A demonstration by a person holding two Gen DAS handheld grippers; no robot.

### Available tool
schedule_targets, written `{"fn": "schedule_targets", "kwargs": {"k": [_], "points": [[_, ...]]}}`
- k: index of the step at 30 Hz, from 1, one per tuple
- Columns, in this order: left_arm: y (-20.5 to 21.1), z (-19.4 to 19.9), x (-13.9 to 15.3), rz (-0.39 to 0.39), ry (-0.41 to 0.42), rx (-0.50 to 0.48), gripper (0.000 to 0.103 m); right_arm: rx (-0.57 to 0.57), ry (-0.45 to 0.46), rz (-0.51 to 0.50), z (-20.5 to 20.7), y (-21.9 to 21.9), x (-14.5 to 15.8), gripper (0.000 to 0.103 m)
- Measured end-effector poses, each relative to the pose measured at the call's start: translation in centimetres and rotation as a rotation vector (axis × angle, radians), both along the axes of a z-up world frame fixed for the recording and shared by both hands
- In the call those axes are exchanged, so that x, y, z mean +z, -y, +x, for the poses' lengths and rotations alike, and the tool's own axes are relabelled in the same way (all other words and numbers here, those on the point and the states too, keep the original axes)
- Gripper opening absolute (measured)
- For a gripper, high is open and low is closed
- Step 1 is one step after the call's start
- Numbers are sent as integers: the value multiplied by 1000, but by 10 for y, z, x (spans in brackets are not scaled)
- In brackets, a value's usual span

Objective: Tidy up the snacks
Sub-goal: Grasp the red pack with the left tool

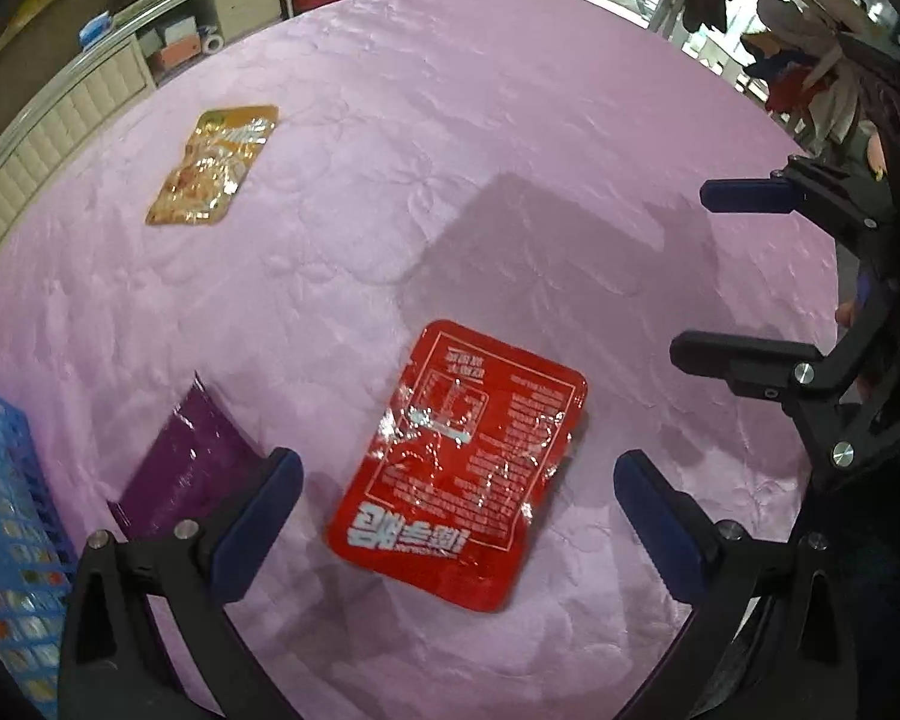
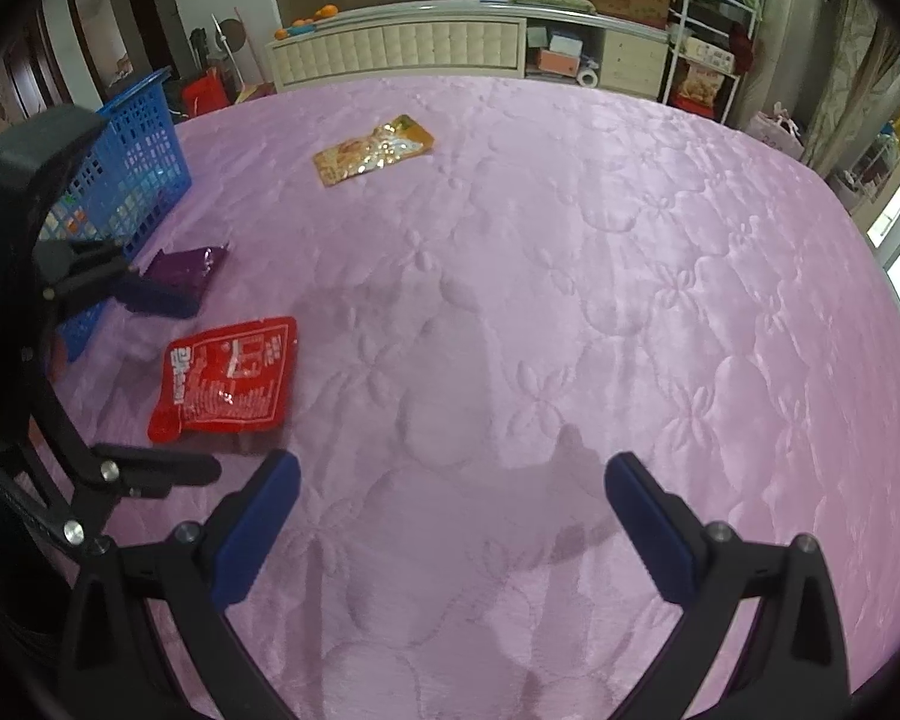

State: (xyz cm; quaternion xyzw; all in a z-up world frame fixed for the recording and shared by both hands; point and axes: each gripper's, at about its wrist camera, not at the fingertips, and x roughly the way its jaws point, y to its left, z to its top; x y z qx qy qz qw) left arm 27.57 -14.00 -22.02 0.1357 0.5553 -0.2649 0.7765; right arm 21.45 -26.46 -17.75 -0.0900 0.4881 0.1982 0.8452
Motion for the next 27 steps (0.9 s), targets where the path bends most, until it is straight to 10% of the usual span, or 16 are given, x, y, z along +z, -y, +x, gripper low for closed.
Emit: {"fn": "schedule_targets", "kwargs": {"k": [7,12,17,27], "points": [[13,3,-10,57,3,-59,98,3,-4,16,1,4,0,103],[18,-3,-1,68,7,-57,58,-11,-5,21,2,6,0,103],[0,0,5,-10,-42,19,43,-11,4,25,1,4,2,103],[9,-17,6,25,-38,37,39,-13,5,19,1,1,4,103]]}}
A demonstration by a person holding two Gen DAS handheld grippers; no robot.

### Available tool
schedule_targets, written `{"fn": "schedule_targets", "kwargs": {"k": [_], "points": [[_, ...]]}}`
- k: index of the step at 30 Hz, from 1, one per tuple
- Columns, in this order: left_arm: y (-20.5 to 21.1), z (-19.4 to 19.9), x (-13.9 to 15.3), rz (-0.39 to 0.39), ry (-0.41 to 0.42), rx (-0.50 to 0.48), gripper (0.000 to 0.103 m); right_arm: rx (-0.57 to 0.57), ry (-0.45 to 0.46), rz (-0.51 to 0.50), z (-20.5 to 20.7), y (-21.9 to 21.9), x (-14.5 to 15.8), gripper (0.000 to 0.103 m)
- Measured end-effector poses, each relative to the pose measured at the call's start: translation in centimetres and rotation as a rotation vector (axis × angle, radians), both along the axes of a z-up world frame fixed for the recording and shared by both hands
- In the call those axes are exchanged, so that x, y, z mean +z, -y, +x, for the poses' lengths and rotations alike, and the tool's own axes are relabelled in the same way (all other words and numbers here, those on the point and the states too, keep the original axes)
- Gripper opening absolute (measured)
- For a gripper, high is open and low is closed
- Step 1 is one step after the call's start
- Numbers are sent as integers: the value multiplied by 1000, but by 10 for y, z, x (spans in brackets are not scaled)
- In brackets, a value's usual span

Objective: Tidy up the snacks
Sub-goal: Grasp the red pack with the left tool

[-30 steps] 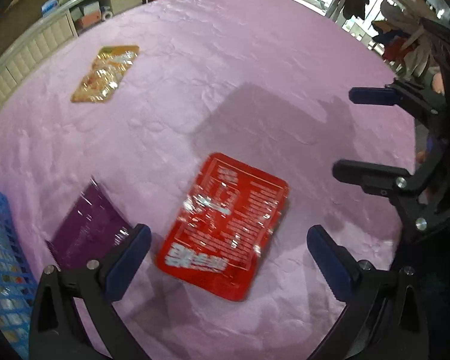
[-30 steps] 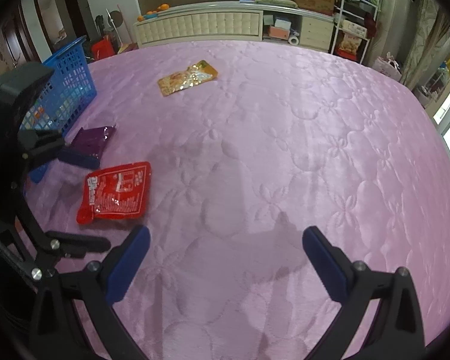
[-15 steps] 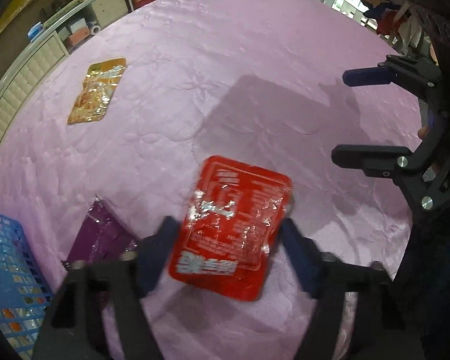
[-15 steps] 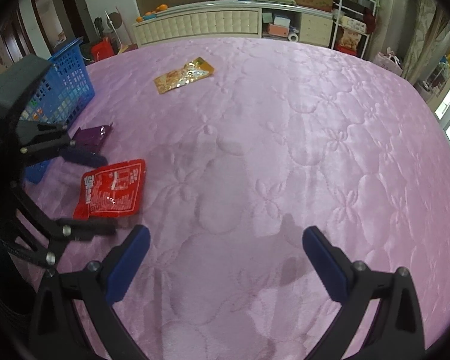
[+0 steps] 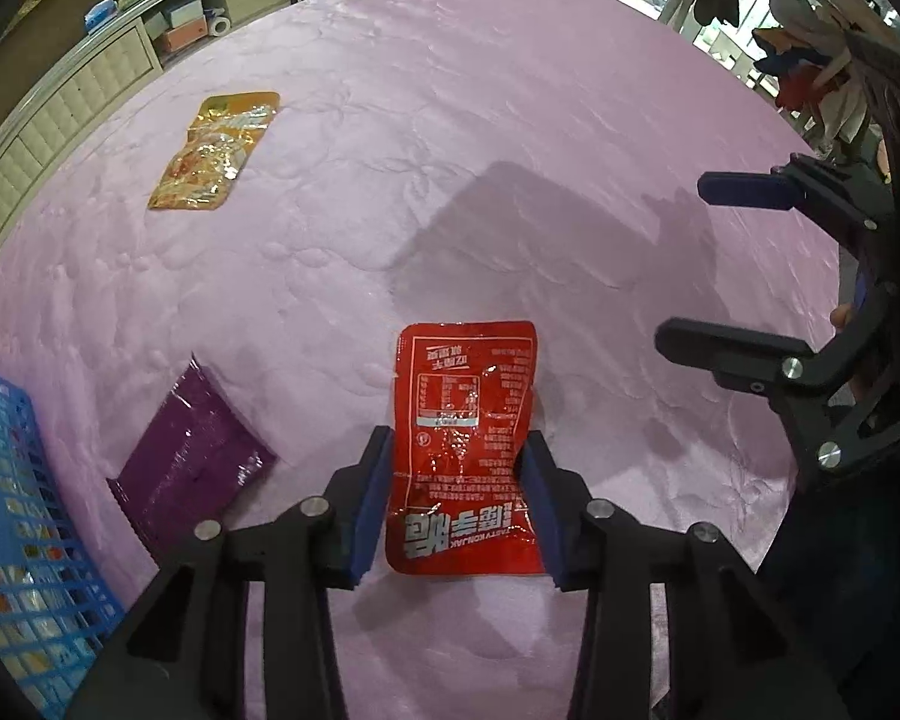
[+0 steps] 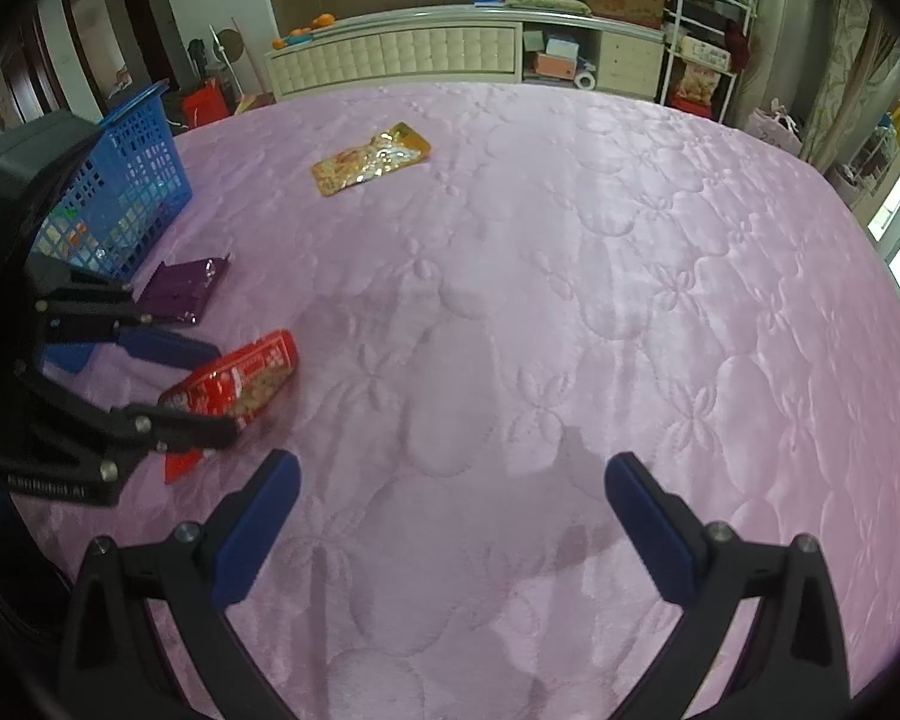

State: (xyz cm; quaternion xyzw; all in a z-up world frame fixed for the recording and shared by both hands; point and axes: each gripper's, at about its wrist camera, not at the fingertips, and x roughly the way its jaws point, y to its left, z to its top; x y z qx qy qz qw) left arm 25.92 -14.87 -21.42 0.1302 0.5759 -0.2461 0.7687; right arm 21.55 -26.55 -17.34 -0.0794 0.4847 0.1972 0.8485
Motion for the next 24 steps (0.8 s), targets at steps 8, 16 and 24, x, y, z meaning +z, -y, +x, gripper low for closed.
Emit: {"fn": "schedule_targets", "kwargs": {"k": [8,16,24], "points": [[16,-7,-1,18,18,50,37,-31,-33,-16,0,-2,2,103],[27,-11,11,-14,39,54,0,-27,-22,-36,-3,-1,17,103],[11,-7,14,-25,78,128,0,-4,-23,-47,-3,-5,25,103]]}}
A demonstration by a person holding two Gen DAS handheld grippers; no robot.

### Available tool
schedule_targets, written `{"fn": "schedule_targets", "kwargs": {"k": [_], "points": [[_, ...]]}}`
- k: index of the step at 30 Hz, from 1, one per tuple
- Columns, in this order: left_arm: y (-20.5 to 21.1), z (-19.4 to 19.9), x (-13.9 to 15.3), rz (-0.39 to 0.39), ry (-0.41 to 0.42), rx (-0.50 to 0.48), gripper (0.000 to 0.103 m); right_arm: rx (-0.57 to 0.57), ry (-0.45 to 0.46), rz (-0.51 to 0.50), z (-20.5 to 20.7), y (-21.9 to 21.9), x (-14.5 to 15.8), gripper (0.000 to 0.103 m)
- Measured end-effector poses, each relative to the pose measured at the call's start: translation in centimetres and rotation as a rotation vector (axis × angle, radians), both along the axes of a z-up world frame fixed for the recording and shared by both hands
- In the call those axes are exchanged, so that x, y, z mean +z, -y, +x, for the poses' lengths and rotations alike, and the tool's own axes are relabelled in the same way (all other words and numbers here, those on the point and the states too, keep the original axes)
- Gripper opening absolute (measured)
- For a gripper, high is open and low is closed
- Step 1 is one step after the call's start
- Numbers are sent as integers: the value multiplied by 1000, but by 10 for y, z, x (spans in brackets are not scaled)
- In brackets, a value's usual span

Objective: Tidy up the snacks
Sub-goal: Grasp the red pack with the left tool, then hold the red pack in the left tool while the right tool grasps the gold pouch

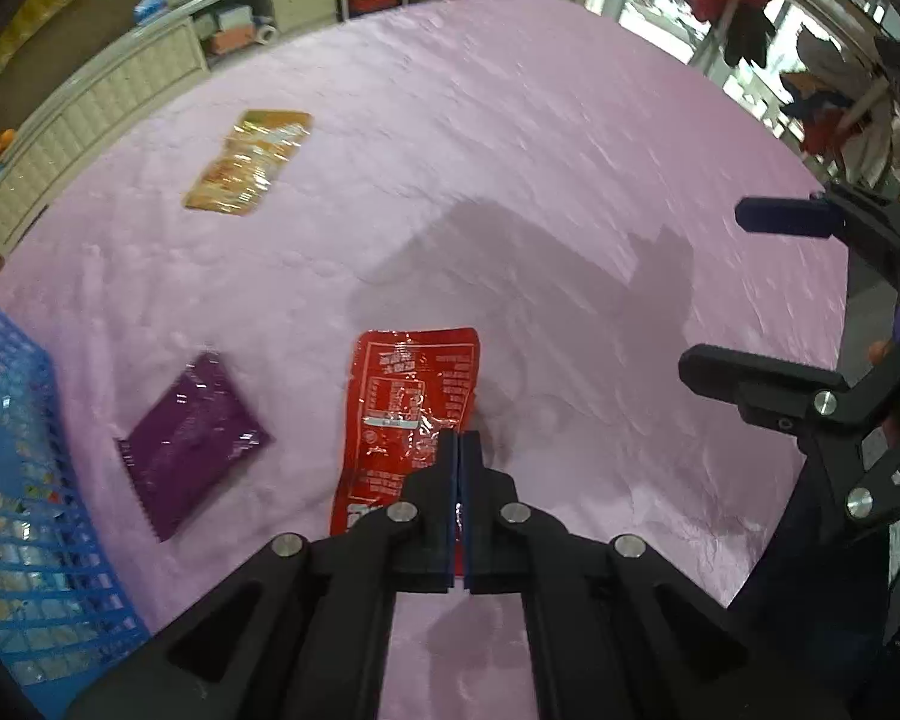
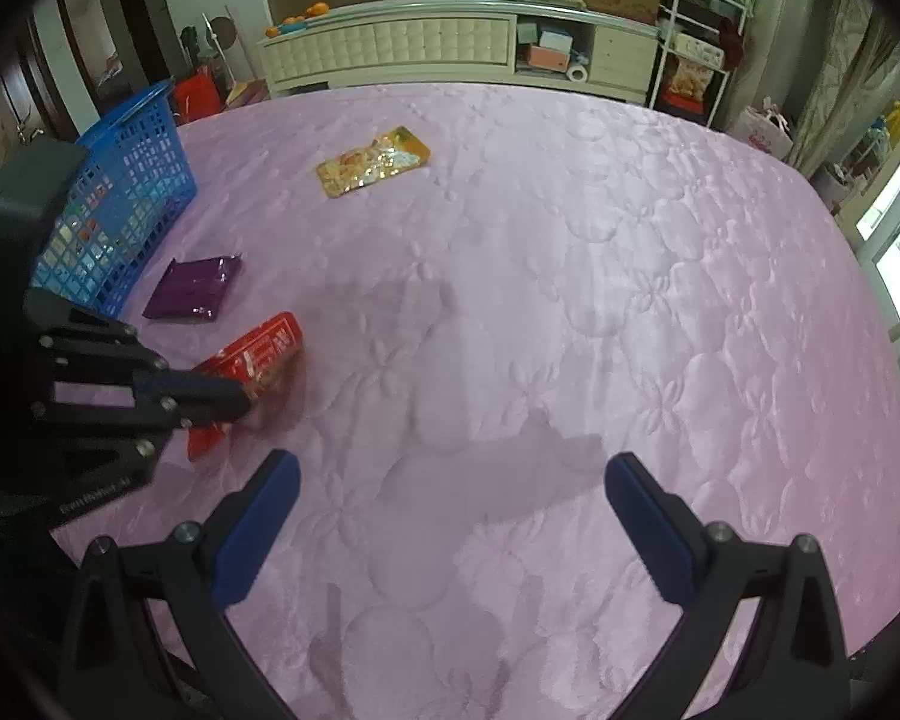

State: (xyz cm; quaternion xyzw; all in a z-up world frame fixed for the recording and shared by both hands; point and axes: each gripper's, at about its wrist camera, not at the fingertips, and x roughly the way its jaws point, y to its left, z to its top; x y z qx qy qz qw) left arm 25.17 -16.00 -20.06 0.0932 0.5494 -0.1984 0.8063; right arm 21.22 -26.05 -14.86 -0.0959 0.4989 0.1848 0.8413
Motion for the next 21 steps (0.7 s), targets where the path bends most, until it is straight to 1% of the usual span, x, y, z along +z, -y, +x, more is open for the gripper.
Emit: {"fn": "schedule_targets", "kwargs": {"k": [4,8,14,17,21], "points": [[-15,5,9,8,39,69,0,31,12,-7,9,-8,5,103],[-28,17,22,9,83,142,0,104,51,-26,27,-25,14,103],[-51,30,39,-8,155,215,0,187,82,-27,56,-49,24,103],[-60,38,43,-26,168,254,0,238,88,-23,73,-63,24,103],[-65,53,40,-12,191,298,0,298,83,9,93,-77,18,103]]}}
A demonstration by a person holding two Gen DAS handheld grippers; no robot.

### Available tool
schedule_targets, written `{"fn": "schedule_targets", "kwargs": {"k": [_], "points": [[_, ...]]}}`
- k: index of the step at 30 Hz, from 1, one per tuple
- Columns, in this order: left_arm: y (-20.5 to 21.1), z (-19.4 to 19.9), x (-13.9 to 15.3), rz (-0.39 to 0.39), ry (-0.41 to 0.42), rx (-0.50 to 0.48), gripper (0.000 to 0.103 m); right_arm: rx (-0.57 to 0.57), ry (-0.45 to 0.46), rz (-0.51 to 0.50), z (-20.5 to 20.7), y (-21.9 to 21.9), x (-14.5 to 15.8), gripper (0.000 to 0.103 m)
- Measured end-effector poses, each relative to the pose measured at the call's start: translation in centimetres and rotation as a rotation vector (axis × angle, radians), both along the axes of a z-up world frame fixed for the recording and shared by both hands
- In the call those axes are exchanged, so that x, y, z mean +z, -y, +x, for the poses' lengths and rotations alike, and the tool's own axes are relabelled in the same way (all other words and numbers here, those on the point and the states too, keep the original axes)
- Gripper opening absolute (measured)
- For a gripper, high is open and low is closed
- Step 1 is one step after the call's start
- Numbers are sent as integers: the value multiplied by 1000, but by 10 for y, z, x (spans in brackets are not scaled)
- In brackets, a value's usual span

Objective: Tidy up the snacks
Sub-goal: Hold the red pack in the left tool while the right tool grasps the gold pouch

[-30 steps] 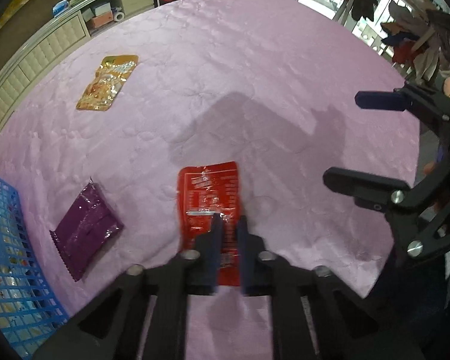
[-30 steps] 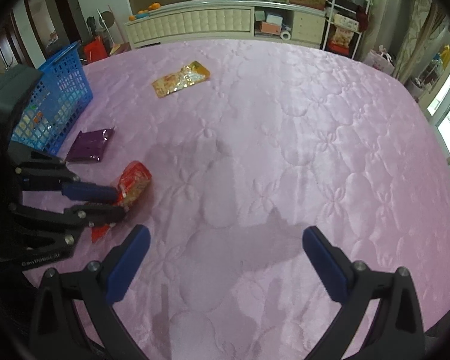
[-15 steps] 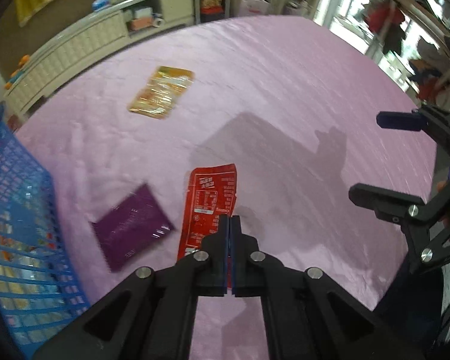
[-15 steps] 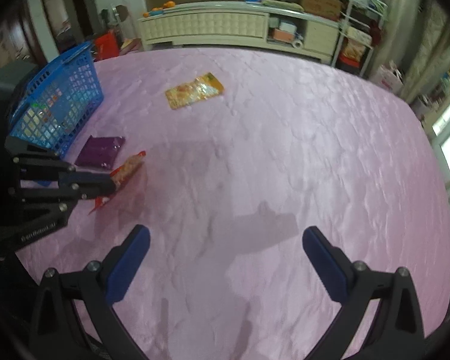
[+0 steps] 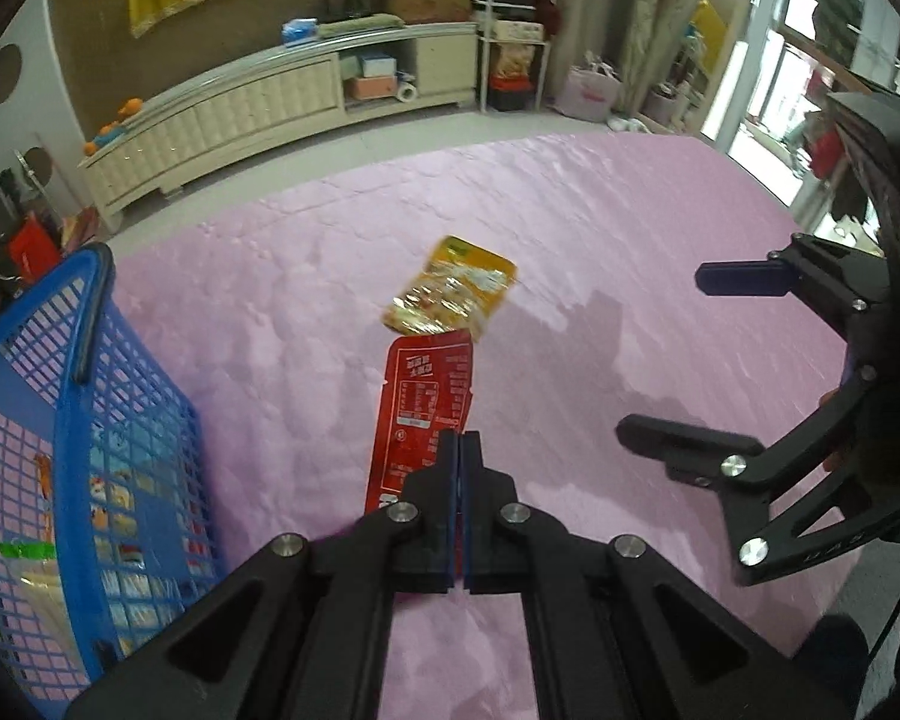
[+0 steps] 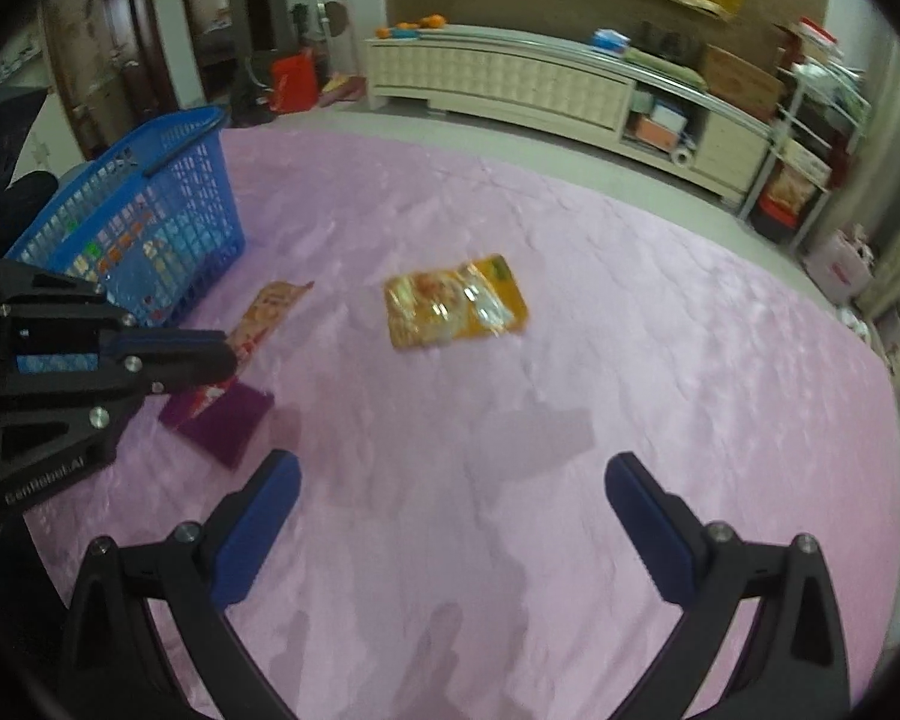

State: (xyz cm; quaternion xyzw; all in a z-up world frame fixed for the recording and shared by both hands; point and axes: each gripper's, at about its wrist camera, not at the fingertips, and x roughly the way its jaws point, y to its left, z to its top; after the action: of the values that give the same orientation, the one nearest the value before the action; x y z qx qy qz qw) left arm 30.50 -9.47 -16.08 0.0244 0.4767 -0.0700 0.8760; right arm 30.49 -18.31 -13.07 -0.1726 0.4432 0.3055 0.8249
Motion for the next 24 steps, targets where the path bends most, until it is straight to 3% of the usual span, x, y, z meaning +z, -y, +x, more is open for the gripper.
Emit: {"fn": "schedule_targets", "kwargs": {"k": [9,17,24], "points": [[-20,33,-20,-33,-20,104,0,75,-31,-19,54,-29,-28,103],[-29,52,-34,0,-36,150,0,110,-78,-48,97,-54,-54,103],[-33,64,-47,-8,-41,176,0,180,-106,-65,108,-71,-66,103]]}}
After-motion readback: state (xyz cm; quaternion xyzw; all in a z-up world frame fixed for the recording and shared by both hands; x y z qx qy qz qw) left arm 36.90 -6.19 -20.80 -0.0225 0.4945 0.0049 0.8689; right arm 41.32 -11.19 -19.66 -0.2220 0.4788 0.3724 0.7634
